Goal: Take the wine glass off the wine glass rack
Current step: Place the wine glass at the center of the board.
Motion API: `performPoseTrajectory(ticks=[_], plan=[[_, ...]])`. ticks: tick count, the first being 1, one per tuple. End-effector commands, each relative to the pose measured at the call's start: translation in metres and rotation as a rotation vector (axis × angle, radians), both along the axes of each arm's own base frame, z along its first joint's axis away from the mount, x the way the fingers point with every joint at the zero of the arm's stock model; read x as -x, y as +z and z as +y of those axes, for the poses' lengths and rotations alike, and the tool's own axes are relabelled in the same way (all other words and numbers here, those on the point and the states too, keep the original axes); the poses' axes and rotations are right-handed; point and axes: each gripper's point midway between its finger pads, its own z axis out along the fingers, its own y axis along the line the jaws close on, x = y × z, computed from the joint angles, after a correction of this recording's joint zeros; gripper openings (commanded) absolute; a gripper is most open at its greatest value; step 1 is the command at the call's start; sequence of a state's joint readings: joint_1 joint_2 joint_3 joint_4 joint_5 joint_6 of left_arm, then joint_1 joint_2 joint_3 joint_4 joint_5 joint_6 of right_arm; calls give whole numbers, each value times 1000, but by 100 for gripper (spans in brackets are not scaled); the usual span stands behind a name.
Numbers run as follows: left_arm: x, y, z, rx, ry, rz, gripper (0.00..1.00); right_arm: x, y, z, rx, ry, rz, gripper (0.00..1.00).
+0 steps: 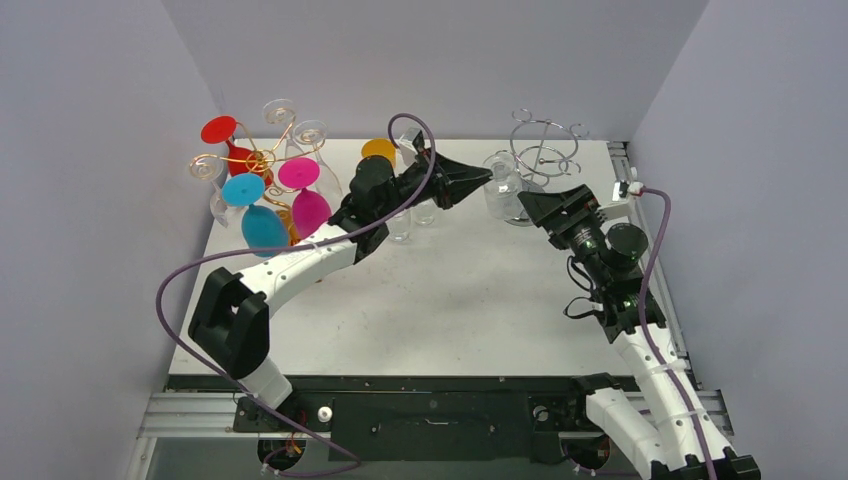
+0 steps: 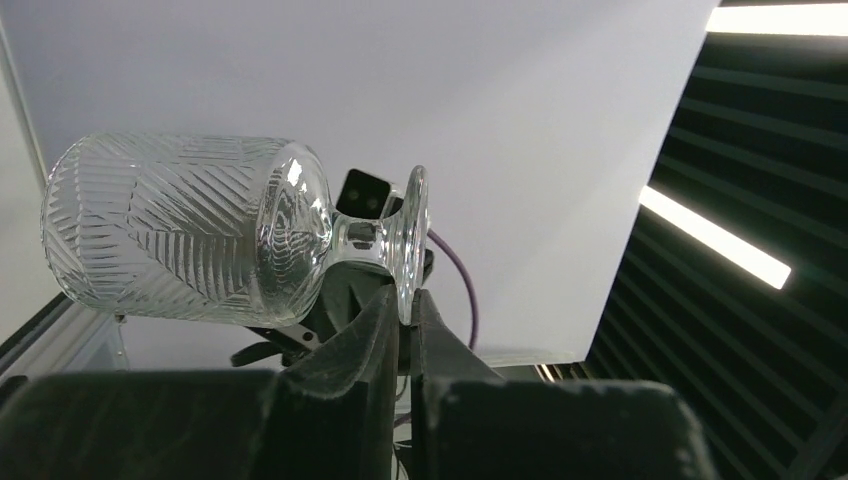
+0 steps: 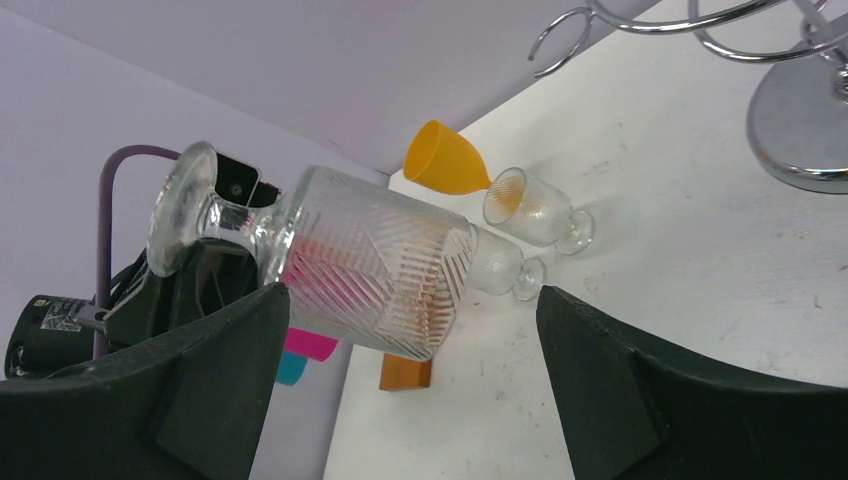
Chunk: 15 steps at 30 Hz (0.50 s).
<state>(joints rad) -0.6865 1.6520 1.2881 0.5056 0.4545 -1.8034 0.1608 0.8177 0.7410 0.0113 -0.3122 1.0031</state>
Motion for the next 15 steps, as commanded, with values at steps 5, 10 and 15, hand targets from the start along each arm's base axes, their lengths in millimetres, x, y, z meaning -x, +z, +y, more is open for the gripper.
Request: performPoseTrajectory(ticks=[5, 10, 15], plan=[[34, 91, 32, 223, 39, -138, 0, 22, 51, 7, -149, 40, -233, 90], [43, 106, 31, 257, 25, -148, 0, 31, 58, 14, -237, 93, -300, 90], [49, 113, 33, 283, 19, -151, 0, 38, 66, 22, -303, 146, -344, 90]])
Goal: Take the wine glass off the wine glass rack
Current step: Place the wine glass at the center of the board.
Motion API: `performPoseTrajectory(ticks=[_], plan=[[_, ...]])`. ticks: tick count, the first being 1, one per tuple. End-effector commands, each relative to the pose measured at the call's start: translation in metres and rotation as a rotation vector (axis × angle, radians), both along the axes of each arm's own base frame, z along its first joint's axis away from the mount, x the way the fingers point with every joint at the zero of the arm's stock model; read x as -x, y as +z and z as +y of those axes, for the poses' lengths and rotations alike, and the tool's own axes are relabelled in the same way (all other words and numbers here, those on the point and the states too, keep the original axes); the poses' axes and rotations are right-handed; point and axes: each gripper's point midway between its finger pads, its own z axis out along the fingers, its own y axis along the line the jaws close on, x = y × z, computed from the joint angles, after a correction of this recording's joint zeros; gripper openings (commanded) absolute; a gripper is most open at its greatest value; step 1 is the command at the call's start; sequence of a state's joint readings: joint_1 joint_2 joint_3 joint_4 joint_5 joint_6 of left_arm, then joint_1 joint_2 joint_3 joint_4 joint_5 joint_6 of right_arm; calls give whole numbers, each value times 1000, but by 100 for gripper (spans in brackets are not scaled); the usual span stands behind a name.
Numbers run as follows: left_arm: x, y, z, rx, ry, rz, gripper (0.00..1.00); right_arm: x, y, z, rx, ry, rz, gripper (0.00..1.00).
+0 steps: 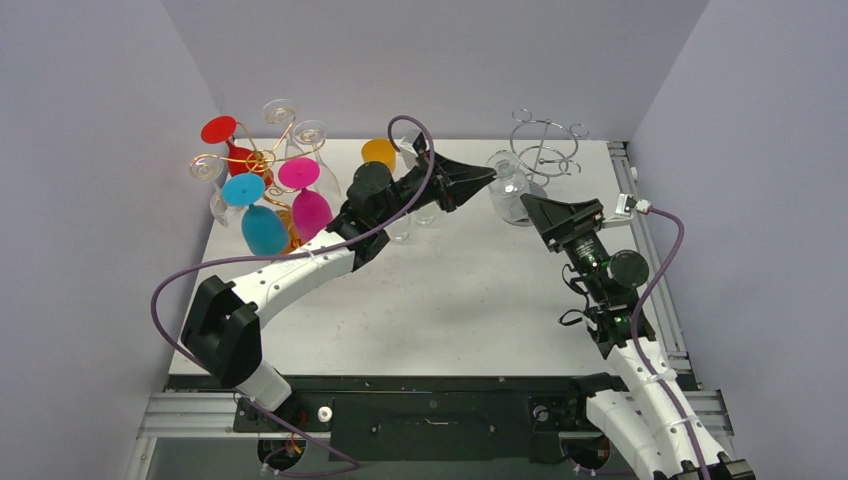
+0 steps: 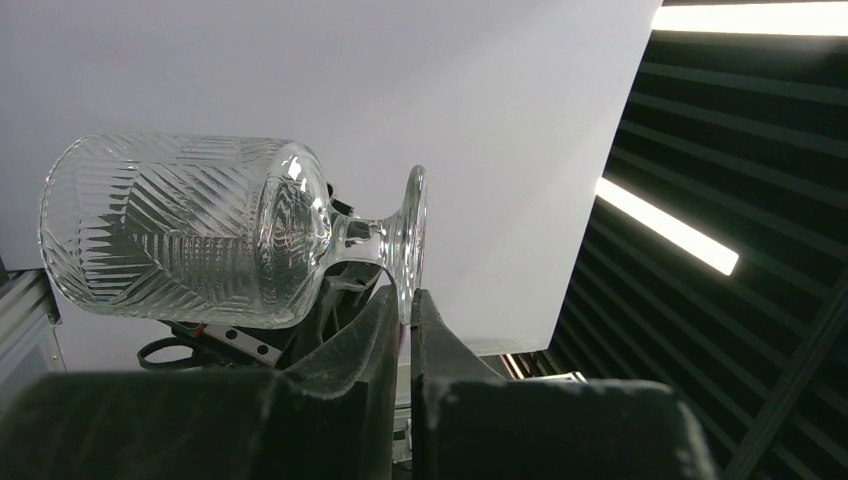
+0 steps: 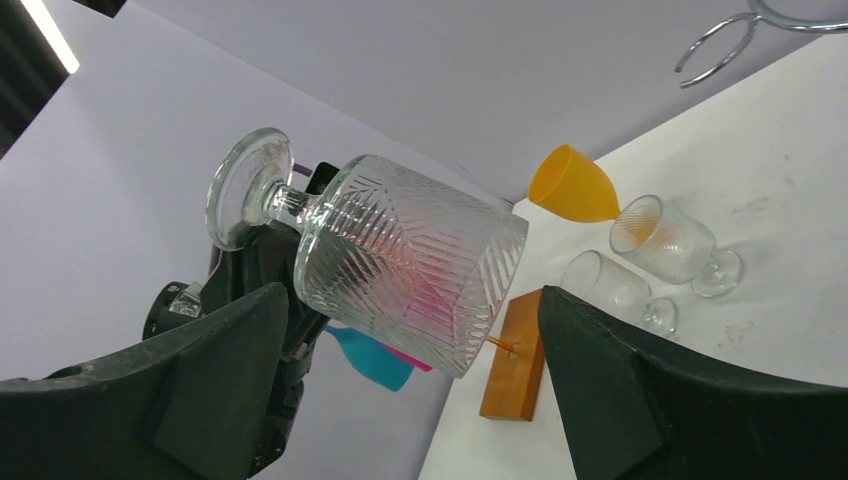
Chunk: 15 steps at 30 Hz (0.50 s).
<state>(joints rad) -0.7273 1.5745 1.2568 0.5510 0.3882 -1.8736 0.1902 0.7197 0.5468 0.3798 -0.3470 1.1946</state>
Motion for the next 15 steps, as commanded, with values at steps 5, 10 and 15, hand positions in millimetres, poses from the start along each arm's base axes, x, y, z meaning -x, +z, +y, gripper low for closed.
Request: performPoseTrajectory(ticks=[5, 10, 15], plan=[[33, 83, 27, 211, 0, -155, 0, 21, 55, 16, -143, 122, -218, 90], [37, 85, 27, 239, -17, -152, 0, 33, 74, 26, -214, 203, -296, 85], [45, 84, 29, 282, -38, -143, 0, 46, 92, 27, -268, 244, -366, 77]])
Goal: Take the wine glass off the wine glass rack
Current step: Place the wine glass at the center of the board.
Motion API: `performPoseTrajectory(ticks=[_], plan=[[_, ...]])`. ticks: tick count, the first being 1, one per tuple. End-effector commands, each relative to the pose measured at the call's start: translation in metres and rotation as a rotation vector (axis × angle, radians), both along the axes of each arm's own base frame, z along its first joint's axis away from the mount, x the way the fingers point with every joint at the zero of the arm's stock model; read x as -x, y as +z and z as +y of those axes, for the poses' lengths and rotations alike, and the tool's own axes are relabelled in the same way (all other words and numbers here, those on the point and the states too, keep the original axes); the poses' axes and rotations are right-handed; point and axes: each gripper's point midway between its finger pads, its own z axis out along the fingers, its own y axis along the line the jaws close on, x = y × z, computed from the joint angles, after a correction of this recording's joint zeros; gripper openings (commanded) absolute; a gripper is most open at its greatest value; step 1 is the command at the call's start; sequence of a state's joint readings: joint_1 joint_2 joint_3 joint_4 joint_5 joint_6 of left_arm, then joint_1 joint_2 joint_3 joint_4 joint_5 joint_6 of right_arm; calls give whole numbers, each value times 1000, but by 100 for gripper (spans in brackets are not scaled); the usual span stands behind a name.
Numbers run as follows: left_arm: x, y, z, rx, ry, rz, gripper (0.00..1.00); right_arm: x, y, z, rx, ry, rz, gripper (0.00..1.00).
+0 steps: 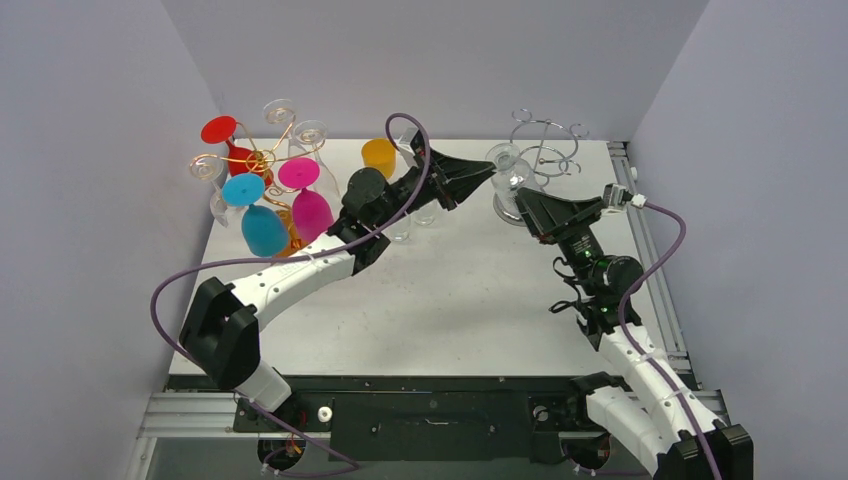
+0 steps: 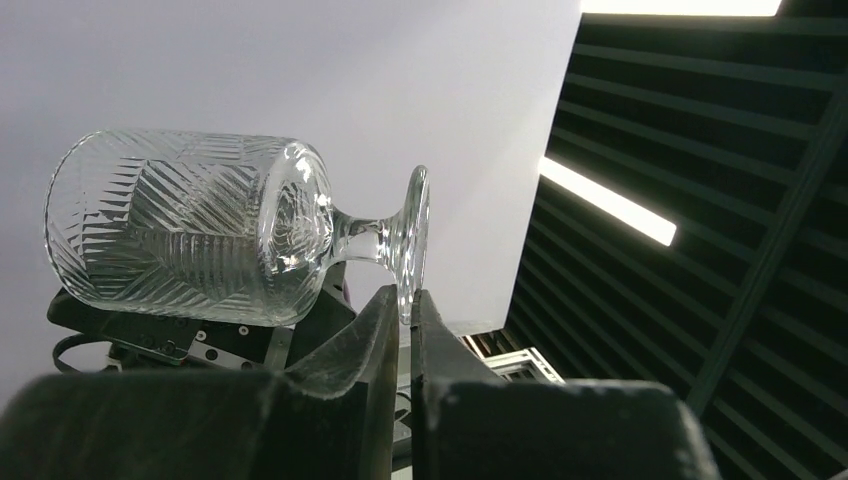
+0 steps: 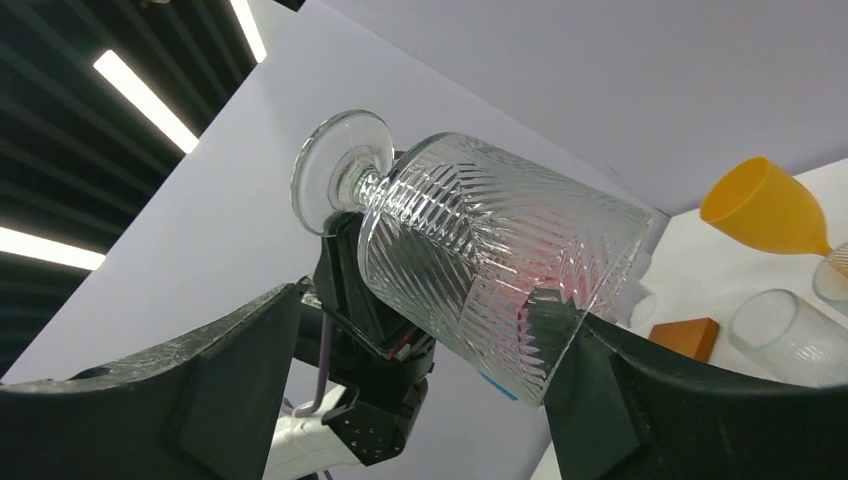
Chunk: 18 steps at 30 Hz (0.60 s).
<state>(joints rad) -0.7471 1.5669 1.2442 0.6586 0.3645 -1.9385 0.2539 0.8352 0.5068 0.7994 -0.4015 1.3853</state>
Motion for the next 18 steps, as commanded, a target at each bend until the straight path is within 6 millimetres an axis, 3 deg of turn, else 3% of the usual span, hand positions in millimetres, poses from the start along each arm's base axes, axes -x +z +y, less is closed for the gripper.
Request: performPoseTrajectory(ticks=[1, 6, 12, 15, 17, 18], plan=[[36, 61, 26, 188, -22, -128, 0, 32, 47, -1, -90, 59, -203, 73], [46, 54, 27, 186, -35, -127, 0, 42, 62, -2, -122, 79, -251, 48], [47, 33, 25, 135, -26, -133, 0, 43, 65, -1, -108, 74, -248, 0], [47, 20, 21, 66, -10, -158, 5, 42, 63, -2, -70, 45, -229, 0], [46, 9, 20, -11, 11, -181, 19, 37, 58, -4, -25, 7, -186, 0], [48, 7, 22, -41, 19, -201, 31, 40, 65, -6, 11, -26, -210, 0]])
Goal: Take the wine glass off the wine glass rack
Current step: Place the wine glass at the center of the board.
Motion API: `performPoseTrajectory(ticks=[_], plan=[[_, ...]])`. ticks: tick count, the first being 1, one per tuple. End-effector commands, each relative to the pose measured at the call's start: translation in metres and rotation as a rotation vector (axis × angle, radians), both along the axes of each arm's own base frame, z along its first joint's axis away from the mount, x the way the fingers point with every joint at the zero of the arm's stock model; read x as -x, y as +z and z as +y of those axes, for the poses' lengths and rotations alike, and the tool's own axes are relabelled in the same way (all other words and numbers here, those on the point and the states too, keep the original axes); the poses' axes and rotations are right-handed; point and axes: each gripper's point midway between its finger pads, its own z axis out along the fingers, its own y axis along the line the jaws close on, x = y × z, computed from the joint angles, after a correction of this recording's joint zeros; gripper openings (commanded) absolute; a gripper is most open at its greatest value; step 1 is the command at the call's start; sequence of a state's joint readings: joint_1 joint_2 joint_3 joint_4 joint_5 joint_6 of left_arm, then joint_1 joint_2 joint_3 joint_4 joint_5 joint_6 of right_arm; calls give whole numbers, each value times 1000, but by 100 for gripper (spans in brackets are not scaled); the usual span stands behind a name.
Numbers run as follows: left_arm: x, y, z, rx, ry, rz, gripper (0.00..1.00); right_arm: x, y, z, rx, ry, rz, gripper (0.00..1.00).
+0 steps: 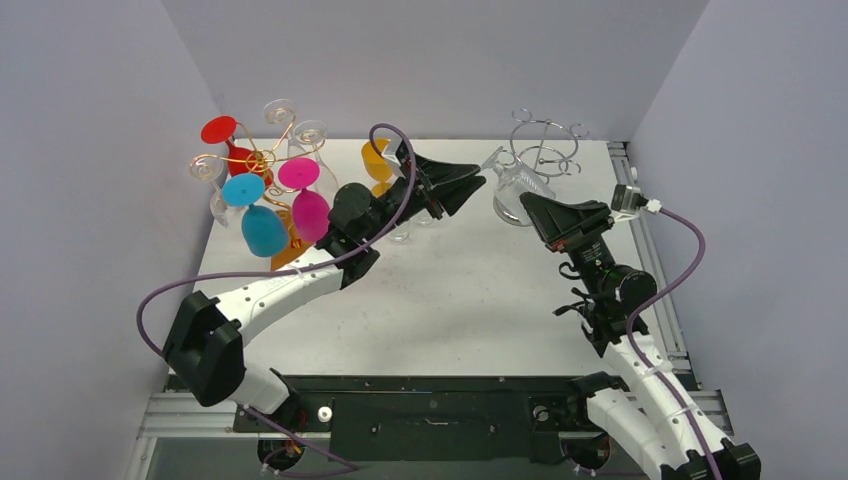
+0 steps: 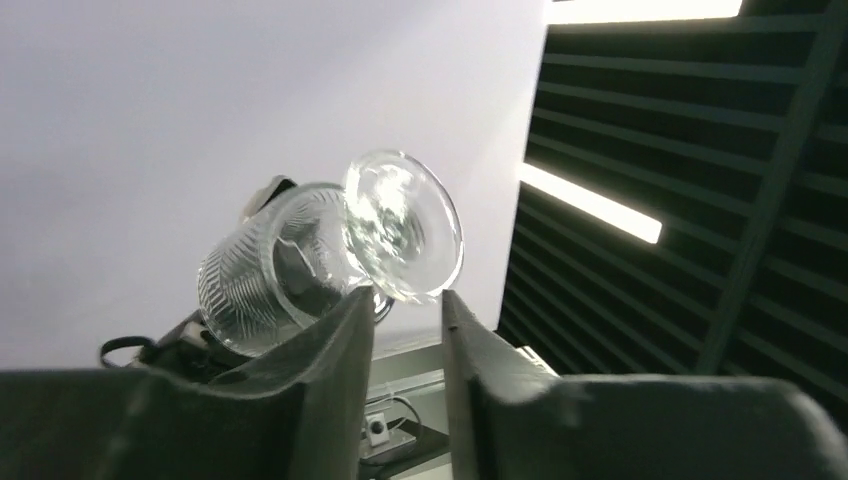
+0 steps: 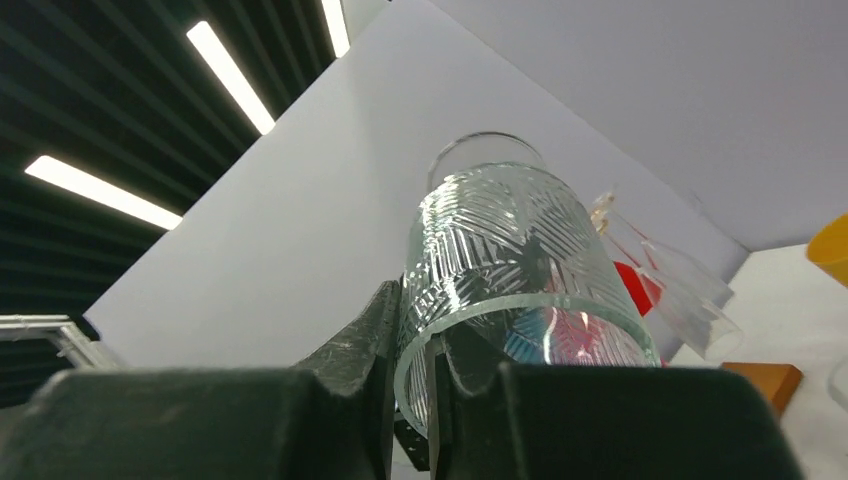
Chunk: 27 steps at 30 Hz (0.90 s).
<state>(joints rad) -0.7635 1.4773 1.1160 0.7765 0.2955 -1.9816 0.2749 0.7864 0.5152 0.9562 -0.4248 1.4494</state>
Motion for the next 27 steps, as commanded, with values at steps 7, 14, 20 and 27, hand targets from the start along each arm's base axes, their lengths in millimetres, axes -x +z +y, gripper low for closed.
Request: performPoseTrajectory(ticks=[7, 14, 20, 27], plan=[[19, -84, 28, -622, 154, -314, 88, -35, -22, -24, 477, -342, 282, 0], [7, -122, 98, -1029, 308, -435, 96, -63, -77, -31, 815, -429, 535, 0], [6, -101, 164, -1259, 465, -521, 96, -87, -100, -6, 1026, -434, 618, 0], [-3, -80, 212, -1399, 606, -519, 96, -130, -126, 43, 1218, -362, 672, 0]])
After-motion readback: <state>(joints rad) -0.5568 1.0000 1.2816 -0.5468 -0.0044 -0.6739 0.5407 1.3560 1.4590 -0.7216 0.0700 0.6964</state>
